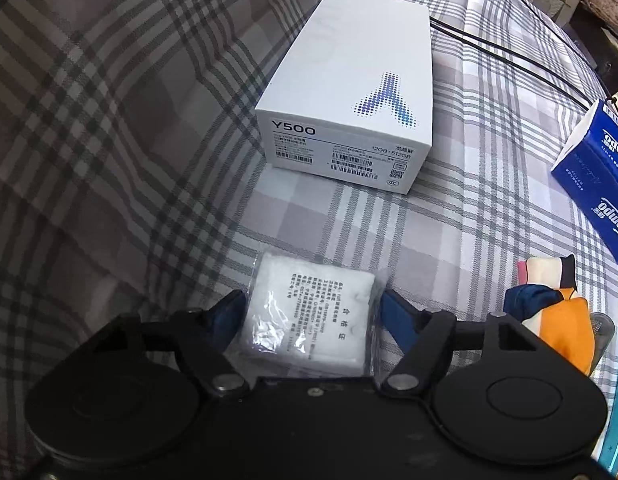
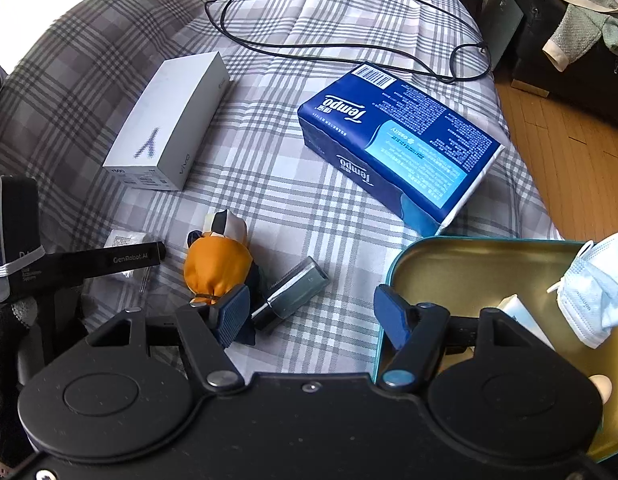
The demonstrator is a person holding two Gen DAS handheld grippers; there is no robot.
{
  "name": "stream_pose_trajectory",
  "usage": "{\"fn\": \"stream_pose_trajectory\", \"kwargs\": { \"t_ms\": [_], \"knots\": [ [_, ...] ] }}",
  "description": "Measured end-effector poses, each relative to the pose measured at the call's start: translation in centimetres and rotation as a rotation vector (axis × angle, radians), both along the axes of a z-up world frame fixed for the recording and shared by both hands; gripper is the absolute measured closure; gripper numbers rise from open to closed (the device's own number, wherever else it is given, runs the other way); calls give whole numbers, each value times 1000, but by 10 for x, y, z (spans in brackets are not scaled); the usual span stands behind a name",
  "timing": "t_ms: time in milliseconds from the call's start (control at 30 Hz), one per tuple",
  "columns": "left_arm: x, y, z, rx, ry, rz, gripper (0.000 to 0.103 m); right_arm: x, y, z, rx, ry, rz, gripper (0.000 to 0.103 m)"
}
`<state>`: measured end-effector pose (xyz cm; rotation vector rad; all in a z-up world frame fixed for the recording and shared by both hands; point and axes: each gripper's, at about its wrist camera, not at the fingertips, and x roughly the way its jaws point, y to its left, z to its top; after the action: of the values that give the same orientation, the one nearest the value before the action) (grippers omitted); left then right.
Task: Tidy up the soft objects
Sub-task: 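Grasp the white wet-wipe pack with the left gripper while the right moves to the tape, then grasp the green tape roll with the right gripper and lift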
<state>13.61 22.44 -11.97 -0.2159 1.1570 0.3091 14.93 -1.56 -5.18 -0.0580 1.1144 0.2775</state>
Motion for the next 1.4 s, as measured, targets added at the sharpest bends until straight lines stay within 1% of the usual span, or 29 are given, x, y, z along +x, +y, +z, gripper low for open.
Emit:
{"fn": "stream_pose_trajectory", "kwargs": {
  "t_ms": [133,267,333,433,467,533,600,633,733,867,933,1067,1133,1267,1333,1400],
  "knots": [
    [-7,5,1,-35,23,38,33,6,9,-9,-51,-6,-1,37],
    [-11,14,2,-58,45,83,34,12,16,-16,-58,13,-3,37],
    [-15,18,3,-67,53,107,34,11,25,-20,-76,19,19,37],
    [-20,26,5,-71,62,142,34,6,43,-26,-106,12,80,37],
    [-21,28,5,-71,63,150,34,4,48,-26,-97,4,103,37],
    [-24,32,5,-70,68,164,34,2,55,-23,-20,2,152,37],
    [-26,34,5,-71,69,171,34,1,56,-18,55,-1,175,38],
    [-28,35,6,-72,69,173,34,1,56,-14,59,-15,176,38],
    [-29,36,7,-76,71,177,34,1,55,-12,-11,-55,179,37],
    [-31,34,9,-71,77,181,35,8,45,-21,-56,-30,159,37],
    [-32,37,9,-78,77,186,35,8,44,-25,-77,-34,156,37],
    [-34,41,12,-91,77,198,35,7,51,-23,-71,-60,172,37],
    [-36,42,13,-89,79,204,37,5,56,-23,-53,-65,194,37],
    [-40,45,16,-91,75,212,40,4,71,-28,-51,-83,252,37],
    [-42,46,18,-97,72,217,40,4,80,-34,-61,-77,279,37],
    [-44,48,19,-98,71,221,41,4,88,-40,-93,-66,300,37]
  ]
}}
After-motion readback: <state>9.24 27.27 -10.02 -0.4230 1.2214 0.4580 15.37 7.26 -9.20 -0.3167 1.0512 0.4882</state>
